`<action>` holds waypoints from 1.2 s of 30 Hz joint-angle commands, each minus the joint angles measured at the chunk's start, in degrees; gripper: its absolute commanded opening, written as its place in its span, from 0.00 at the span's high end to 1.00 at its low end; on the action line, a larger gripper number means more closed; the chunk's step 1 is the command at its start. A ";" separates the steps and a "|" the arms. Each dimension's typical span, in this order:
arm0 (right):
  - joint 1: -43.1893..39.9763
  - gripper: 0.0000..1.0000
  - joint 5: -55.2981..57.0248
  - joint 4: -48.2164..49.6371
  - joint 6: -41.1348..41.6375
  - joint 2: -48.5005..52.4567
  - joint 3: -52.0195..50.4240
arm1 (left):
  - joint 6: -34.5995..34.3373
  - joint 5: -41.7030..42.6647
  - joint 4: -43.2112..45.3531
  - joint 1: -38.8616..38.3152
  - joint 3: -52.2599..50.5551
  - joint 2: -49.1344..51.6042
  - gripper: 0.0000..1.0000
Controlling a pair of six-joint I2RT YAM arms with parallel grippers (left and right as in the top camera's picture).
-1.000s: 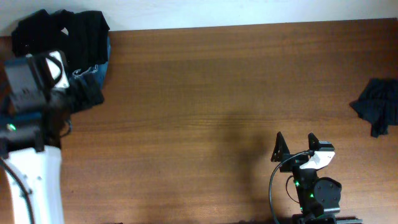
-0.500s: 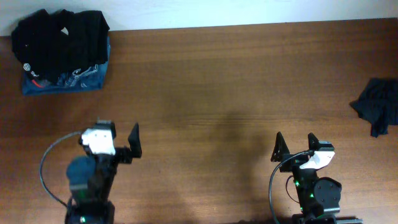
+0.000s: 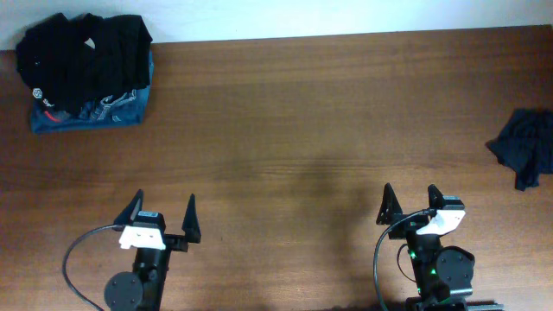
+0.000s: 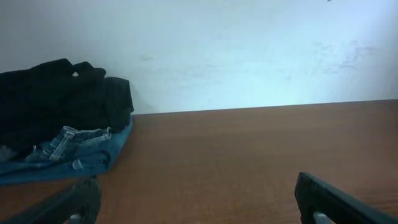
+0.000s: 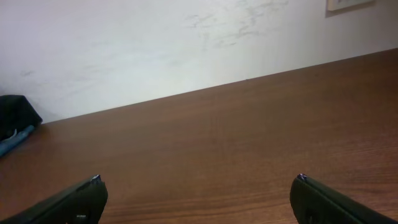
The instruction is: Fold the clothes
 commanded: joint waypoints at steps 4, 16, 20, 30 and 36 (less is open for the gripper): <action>0.33 0.02 0.09 -0.39 -0.50 -0.39 -0.26 | 0.92 -0.46 0.66 -0.31 -2.34 -3.69 0.01; 0.33 0.01 0.09 -0.39 -0.50 -0.39 -0.26 | 0.90 -11.19 -6.91 -2.12 -2.34 -3.67 0.01; 0.33 0.01 0.09 -0.39 -0.50 -0.39 -0.26 | 0.90 -11.21 -6.88 -2.12 -2.34 -3.65 0.01; 0.33 0.01 0.09 -0.39 -0.50 -0.39 -0.26 | 0.90 -11.21 -6.91 -2.12 -2.34 -3.65 0.01; 0.33 0.01 0.09 -0.39 -0.50 -0.39 -0.26 | 0.90 -11.21 -6.88 -2.10 -2.34 -3.65 0.01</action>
